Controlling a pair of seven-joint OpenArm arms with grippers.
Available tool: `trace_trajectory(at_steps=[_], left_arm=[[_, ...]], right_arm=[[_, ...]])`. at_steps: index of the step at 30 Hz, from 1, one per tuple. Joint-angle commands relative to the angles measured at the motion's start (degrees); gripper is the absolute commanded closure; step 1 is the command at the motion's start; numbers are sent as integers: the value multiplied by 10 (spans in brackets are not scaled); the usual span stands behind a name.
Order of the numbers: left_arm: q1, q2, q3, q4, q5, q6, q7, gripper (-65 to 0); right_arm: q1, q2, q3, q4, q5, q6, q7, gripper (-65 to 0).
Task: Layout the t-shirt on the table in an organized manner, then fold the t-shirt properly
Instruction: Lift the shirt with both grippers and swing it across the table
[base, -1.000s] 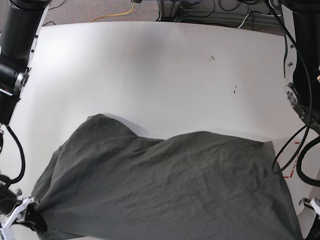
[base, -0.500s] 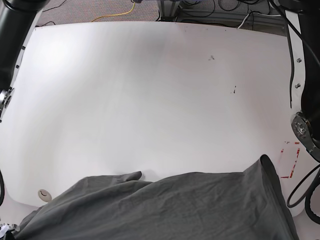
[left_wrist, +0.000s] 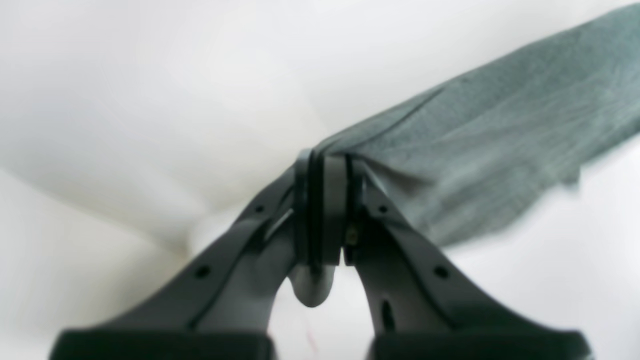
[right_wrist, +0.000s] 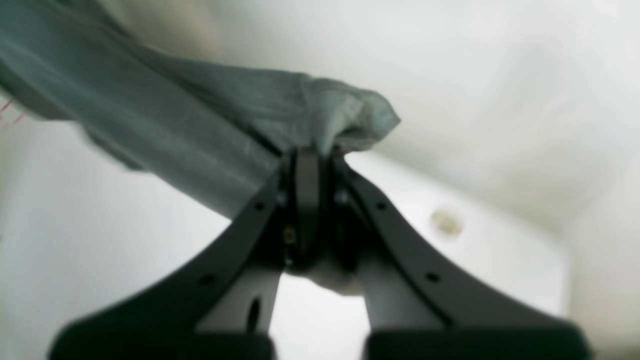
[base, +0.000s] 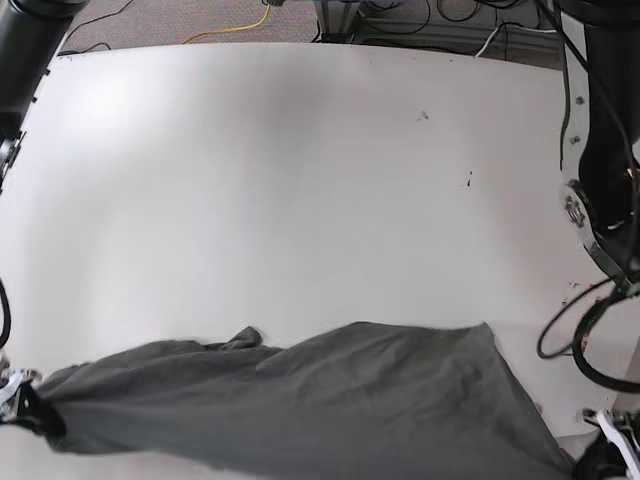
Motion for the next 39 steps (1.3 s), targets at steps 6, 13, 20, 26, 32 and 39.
trace_trajectory(at_steps=[6, 13, 20, 26, 32, 39], left_arm=[[142, -1, -58, 90, -7, -1, -15, -15], [298, 1, -98, 164, -49, -1, -15, -15], [426, -1, -143, 198, -84, -1, -15, -15], [520, -1, -180, 198, -102, -1, -15, -15], [589, -1, -205, 198, -106, -1, -15, -15], [649, -15, -220, 198, -109, -1, -15, -15]], right_arm=[[-176, -3, 131, 72, 40, -2, 16, -6], [-327, -27, 188, 151, 42, -2, 14, -6], [-436, -62, 219, 202, 39, -2, 13, -6], [-516, -89, 222, 253, 37, -2, 13, -6], [-586, -110, 223, 282, 36, -2, 15, -6], [-647, -121, 223, 294, 34, -2, 17, -5]])
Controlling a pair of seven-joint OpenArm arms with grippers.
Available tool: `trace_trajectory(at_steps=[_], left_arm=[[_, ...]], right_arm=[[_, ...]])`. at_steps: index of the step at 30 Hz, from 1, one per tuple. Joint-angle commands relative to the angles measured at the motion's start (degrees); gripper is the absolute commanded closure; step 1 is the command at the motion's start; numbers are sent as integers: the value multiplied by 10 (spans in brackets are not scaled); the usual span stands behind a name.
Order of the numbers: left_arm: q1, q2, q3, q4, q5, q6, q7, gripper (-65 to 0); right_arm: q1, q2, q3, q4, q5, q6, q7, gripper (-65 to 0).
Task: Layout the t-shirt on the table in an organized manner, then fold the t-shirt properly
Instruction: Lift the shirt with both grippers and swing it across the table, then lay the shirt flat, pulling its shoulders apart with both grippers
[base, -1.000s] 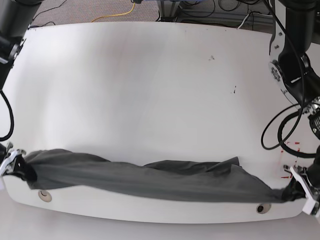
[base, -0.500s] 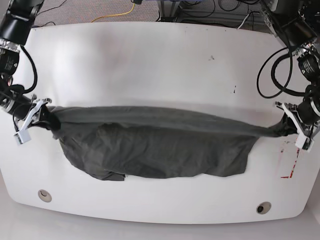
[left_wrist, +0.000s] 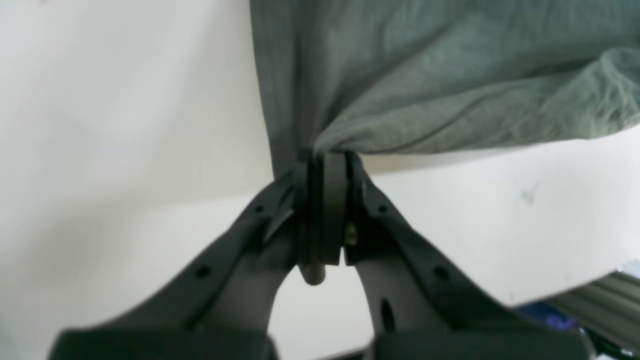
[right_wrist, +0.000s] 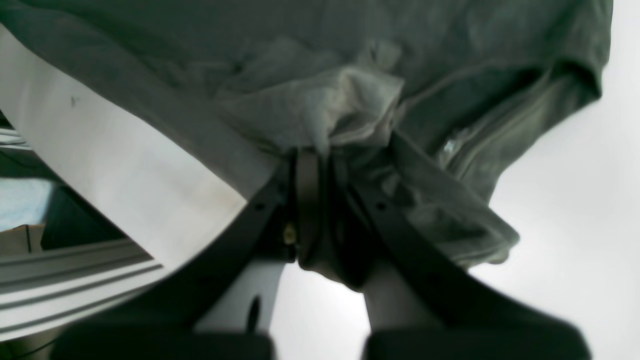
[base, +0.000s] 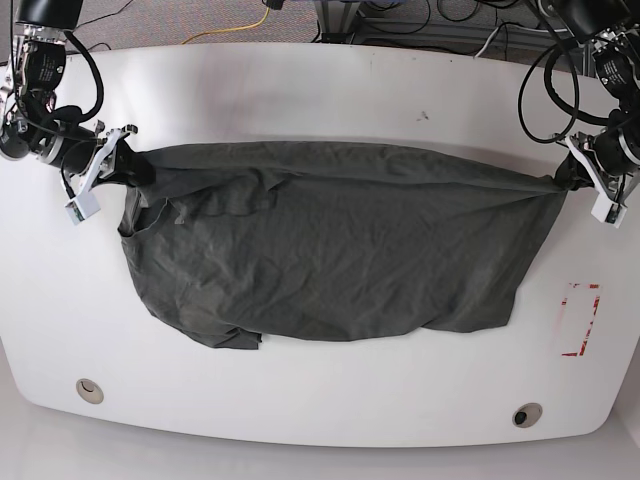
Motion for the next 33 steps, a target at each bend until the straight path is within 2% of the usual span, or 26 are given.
trace_trajectory(at_steps=[1, 5, 9, 18, 30, 32, 33], left_arm=[[17, -25, -5, 9, -10, -1, -11, -15], [39, -32, -5, 8, -8, -1, -11, -15], [59, -40, -6, 8, -7, -1, -11, -15], [83, -65, -6, 7, -7, -1, -11, -15], [93, -77, -6, 6, -7, -1, -11, -15], [96, -77, -6, 6, -7, -1, -11, -17], [98, -77, -6, 6, -7, -1, -11, -17]], right_arm=[[-12, 2, 7, 14, 3, 1, 16, -5], [-37, -3, 21, 14, -22, 1, 16, -5], [-58, -27, 49, 14, -51, 5, 16, -6], [-83, -32, 64, 11, -107, 6, 16, -6], [-107, -53, 65, 11, -125, 3, 16, -10], [-113, -57, 65, 13, -131, 2, 16, -40], [-113, -63, 66, 13, -131, 2, 16, -75]])
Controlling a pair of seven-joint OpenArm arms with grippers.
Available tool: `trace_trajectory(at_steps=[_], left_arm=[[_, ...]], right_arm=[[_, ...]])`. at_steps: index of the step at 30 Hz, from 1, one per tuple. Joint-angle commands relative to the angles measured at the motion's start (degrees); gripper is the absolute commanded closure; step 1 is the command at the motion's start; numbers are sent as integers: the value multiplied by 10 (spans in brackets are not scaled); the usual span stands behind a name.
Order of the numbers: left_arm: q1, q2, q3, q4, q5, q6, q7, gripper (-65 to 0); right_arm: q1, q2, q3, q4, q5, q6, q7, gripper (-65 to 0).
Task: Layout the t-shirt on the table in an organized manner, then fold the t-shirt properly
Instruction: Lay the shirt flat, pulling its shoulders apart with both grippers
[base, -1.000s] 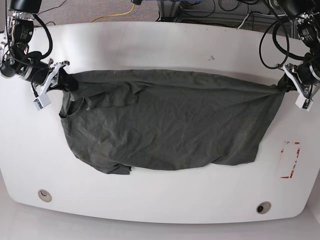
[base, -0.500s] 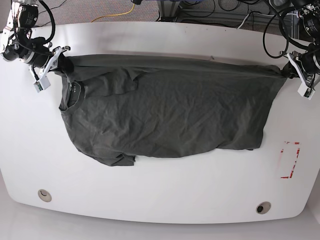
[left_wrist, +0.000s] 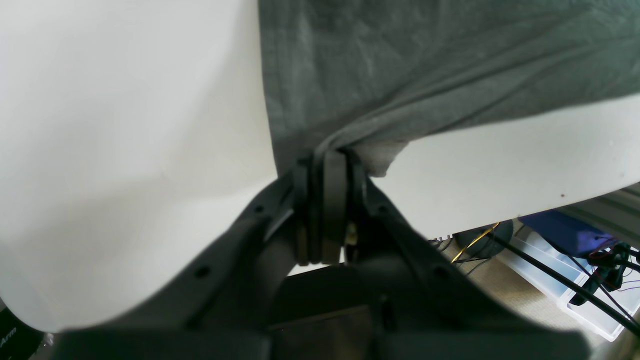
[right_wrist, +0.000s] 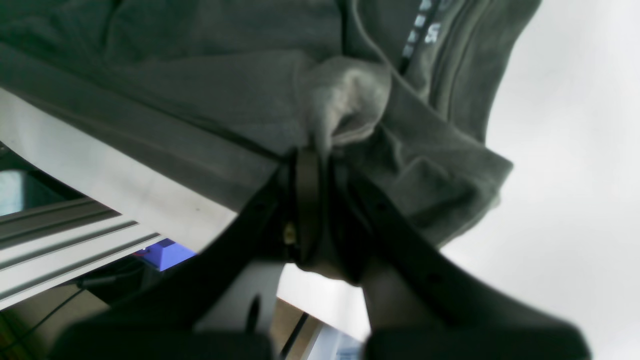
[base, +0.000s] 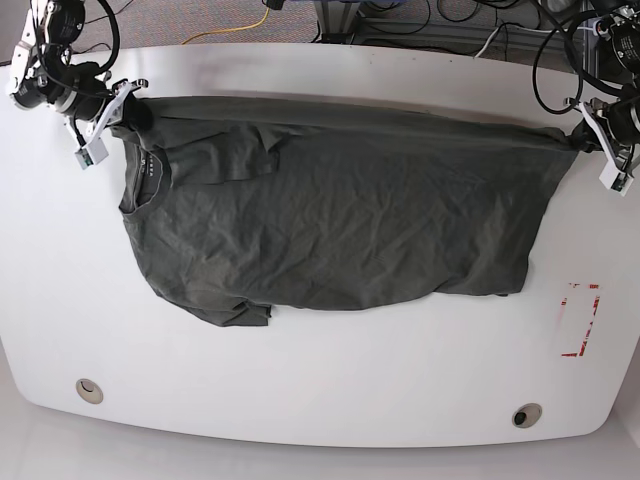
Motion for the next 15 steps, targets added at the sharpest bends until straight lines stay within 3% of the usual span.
trace_trajectory(at_steps=[1, 2, 4, 8, 12, 15], left_arm=[[4, -14, -5, 8, 3, -1, -6, -18], [5, -15, -5, 8, 3, -1, -6, -19], [5, -22, -4, 8, 3, -1, -6, -44], [14, -26, -4, 8, 3, -1, -6, -135], [22, -38, -5, 9, 3, -1, -6, -224], [30, -42, -5, 9, 3, -1, -6, -258]], right_arm=[[-6, 1, 9, 9, -8, -1, 3, -128], [-7, 0, 10, 9, -8, -1, 3, -162], [-10, -3, 18, 11, -8, -1, 3, -290], [-26, -5, 36, 25, -8, -1, 2, -491], [-38, -5, 53, 53, -8, -1, 2, -585], [-39, -5, 67, 66, -7, -1, -1, -599]])
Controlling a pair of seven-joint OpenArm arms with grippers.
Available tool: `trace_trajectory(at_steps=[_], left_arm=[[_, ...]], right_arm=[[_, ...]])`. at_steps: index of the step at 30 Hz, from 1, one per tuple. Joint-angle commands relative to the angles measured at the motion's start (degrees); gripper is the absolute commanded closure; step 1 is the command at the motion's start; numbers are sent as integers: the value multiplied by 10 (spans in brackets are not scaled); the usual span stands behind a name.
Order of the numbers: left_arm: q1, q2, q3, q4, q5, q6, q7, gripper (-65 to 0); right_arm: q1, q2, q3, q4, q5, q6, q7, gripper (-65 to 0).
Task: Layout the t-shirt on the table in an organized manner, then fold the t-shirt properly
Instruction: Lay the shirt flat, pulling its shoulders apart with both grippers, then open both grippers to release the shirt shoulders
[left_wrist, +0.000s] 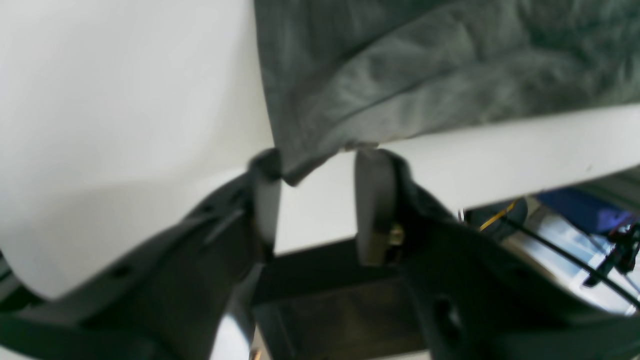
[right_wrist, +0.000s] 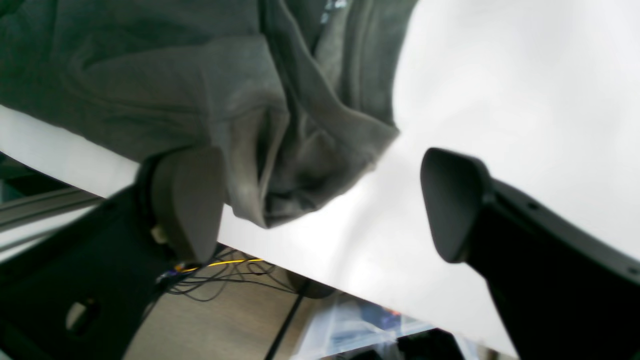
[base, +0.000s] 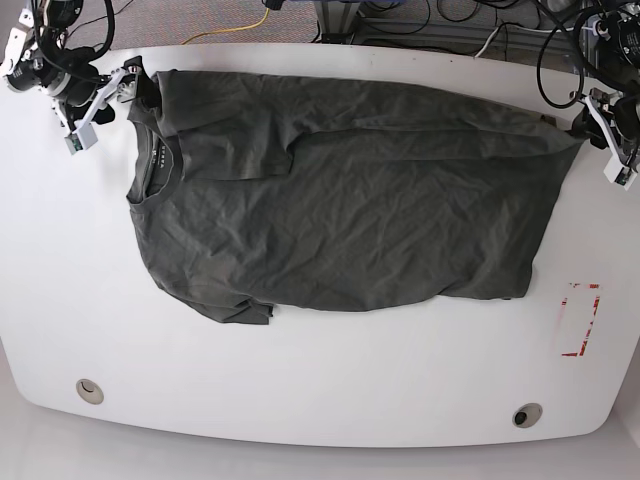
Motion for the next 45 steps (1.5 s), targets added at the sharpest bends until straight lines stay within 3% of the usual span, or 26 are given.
trace_trajectory(at_steps=[1, 13, 22, 27, 32, 38, 45], left_arm=[[3, -16, -6, 8, -4, -1, -6, -262], [12, -56, -6, 8, -4, -1, -6, -310], [-46, -101, -39, 6, -3, -1, -6, -310], [-147, -99, -45, 6, -3, -1, -6, -310], [-217, -83, -4, 6, -3, -1, -6, -310], [-224, -62, 30, 6, 33, -1, -6, -310], [-199, -41, 32, 8, 91, -1, -6, -310]], right_arm=[[-3, 10, 18, 22, 10, 0, 7, -599], [-8, 14, 44, 88, 12, 0, 7, -599], [70, 15, 38, 93, 11, 1, 7, -599], [119, 15, 8, 93, 11, 0, 7, -599], [145, 15, -18, 93, 11, 0, 7, -599], [150, 9, -73, 97, 13, 4, 7, -599], [161, -29, -134, 117, 14, 5, 8, -599]])
